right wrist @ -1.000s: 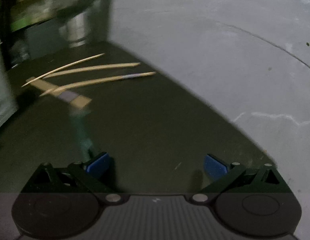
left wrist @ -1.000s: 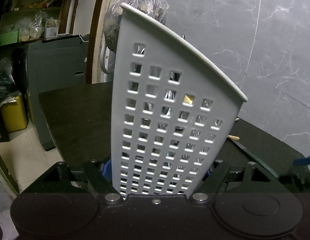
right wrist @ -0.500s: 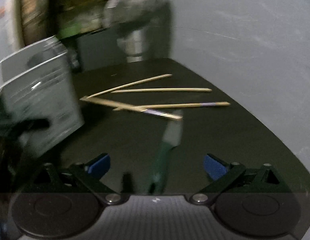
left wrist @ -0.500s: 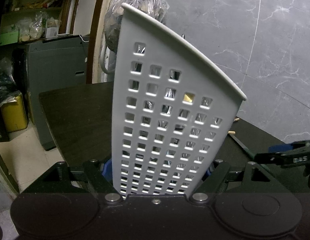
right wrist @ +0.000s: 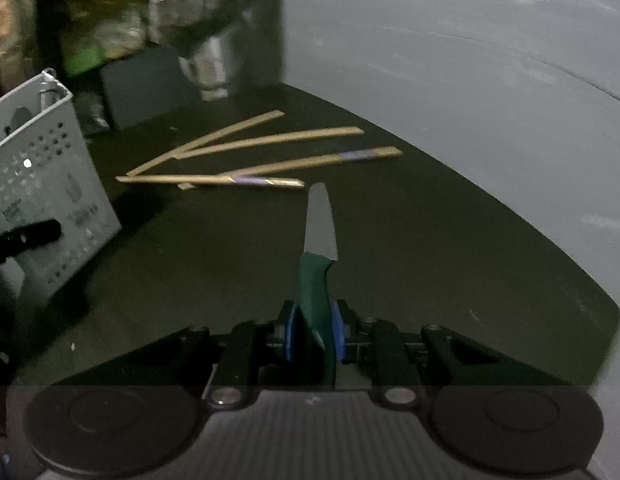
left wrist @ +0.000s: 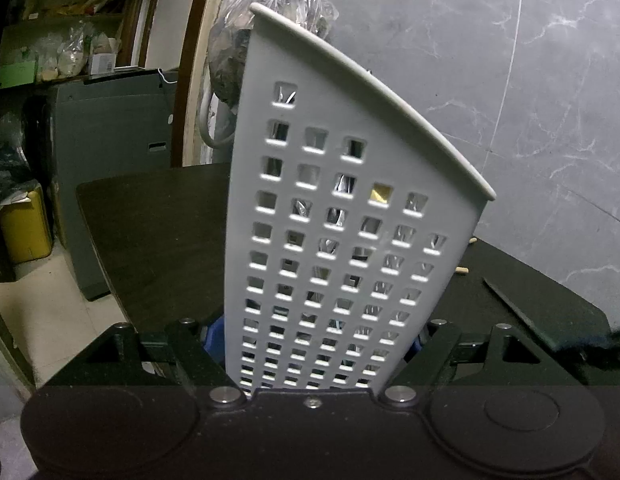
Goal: Organize utensils
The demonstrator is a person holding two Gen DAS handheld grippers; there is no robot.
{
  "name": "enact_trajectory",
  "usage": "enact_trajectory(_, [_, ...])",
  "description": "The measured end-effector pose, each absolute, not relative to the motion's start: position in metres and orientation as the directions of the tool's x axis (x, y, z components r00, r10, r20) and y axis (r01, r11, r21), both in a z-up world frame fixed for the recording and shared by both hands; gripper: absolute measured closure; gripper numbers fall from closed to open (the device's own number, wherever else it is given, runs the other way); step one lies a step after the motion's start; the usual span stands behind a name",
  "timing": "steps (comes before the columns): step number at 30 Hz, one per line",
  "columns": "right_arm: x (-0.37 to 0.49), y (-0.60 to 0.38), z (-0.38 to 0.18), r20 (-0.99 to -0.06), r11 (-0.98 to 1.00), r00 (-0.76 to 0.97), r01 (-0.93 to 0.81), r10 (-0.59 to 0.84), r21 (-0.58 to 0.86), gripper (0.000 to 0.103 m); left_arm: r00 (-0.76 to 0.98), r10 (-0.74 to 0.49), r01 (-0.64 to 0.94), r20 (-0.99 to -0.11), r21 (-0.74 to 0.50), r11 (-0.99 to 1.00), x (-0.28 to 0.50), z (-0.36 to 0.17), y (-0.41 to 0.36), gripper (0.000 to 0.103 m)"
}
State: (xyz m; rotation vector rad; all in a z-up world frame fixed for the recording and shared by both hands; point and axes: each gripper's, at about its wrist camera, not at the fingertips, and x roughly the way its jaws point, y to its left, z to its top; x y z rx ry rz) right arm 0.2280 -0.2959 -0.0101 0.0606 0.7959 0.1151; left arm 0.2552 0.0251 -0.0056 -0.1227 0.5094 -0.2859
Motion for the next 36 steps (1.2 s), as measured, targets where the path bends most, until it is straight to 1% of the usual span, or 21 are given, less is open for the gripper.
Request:
enact_trajectory(2, [0.215,-0.295,-0.007,-0.727,0.986,0.668,-0.066,0.158,0.154,0.076,0.835,-0.298,0.238,-0.462,-0.185,0.954,0.255,-0.005,0.025,0.023])
enact_trajectory(3, [0.209,-0.293,-0.005,-0.733,0.976,0.649,-0.07,0.202,0.207,0.063,0.835,-0.298,0.237,-0.462,-0.185,0.954,0.255,-0.005,0.025,0.023])
enact_trajectory(4, [0.206,-0.29,-0.004,-0.729,0.956,0.627,-0.094,0.273,0.277,0.044,0.836,-0.297,0.237,-0.462,-0.185,0.954,0.255,-0.005,0.025,0.023])
enact_trajectory(5, [0.205,-0.287,-0.003,-0.718,0.932,0.606,-0.128,0.344,0.339,0.038,0.836,-0.296,0.236,-0.462,-0.185,0.954,0.255,-0.005,0.025,0.023])
enact_trajectory(6, [0.205,-0.279,-0.003,-0.696,0.903,0.586,-0.172,0.415,0.394,0.037,0.836,-0.296,0.235,-0.462,-0.187,0.954,0.255,-0.005,0.025,0.023])
enact_trajectory(8, [0.211,-0.265,-0.002,-0.66,0.859,0.556,-0.252,0.506,0.446,0.038,0.836,-0.296,0.234,-0.462,-0.188,0.954,0.254,-0.005,0.025,0.023])
enact_trajectory(10, [0.219,-0.252,0.001,-0.655,0.85,0.543,-0.302,0.526,0.432,0.038,0.837,-0.296,0.233,-0.461,-0.189,0.954,0.254,-0.005,0.025,0.023])
enact_trajectory(13, [0.23,-0.251,0.015,-0.638,0.862,0.58,-0.368,0.506,0.35,0.038,0.837,-0.295,0.231,-0.462,-0.19,0.954,0.254,-0.005,0.025,0.023])
enact_trajectory(15, [0.235,-0.256,0.025,-0.615,0.858,0.611,-0.451,0.498,0.247,0.037,0.837,-0.295,0.23,-0.462,-0.192,0.954,0.254,-0.005,0.025,0.023])
enact_trajectory(17, [0.243,-0.259,0.028,-0.63,0.83,0.601,-0.543,0.492,0.13,0.036,0.837,-0.294,0.229,-0.461,-0.193,0.954,0.254,-0.005,0.025,0.023])
enact_trajectory(18, [0.251,-0.262,0.026,-0.648,0.81,0.578,-0.577,0.496,0.105,0.036,0.837,-0.294,0.228,-0.461,-0.194,0.954,0.254,-0.005,0.025,0.023])
enact_trajectory(19, [0.26,-0.264,0.023,-0.666,0.791,0.546,-0.602,0.508,0.11,0.036,0.837,-0.294,0.228,-0.461,-0.195,0.954,0.254,-0.005,0.025,0.023])
enact_trajectory(21, [0.274,-0.274,0.018,-0.687,0.768,0.485,-0.618,0.541,0.168,0.036,0.837,-0.294,0.228,-0.462,-0.195,0.954,0.255,-0.005,0.025,0.023])
enact_trajectory(23, [0.285,-0.283,0.012,-0.706,0.777,0.468,-0.6,0.532,0.188,0.038,0.836,-0.295,0.229,-0.462,-0.195,0.954,0.255,-0.005,0.026,0.023])
enact_trajectory(24, [0.287,-0.287,0.008,-0.724,0.796,0.471,-0.579,0.503,0.176,0.044,0.836,-0.296,0.229,-0.462,-0.196,0.953,0.255,-0.005,0.026,0.023])
enact_trajectory(25, [0.287,-0.289,0.005,-0.743,0.812,0.472,-0.561,0.476,0.164,0.047,0.836,-0.296,0.23,-0.462,-0.196,0.953,0.255,-0.005,0.026,0.023])
enact_trajectory(31, [0.257,-0.307,0.006,-0.768,0.877,0.503,-0.454,0.397,0.157,0.047,0.835,-0.299,0.229,-0.462,-0.203,0.952,0.256,-0.005,0.026,0.022])
enact_trajectory(34, [0.237,-0.306,0.009,-0.79,0.876,0.465,-0.447,0.4,0.181,0.045,0.835,-0.299,0.229,-0.462,-0.203,0.952,0.256,-0.005,0.027,0.022])
enact_trajectory(36, [0.224,-0.298,0.013,-0.804,0.847,0.41,-0.491,0.431,0.204,0.045,0.835,-0.3,0.23,-0.461,-0.202,0.952,0.256,-0.006,0.027,0.022])
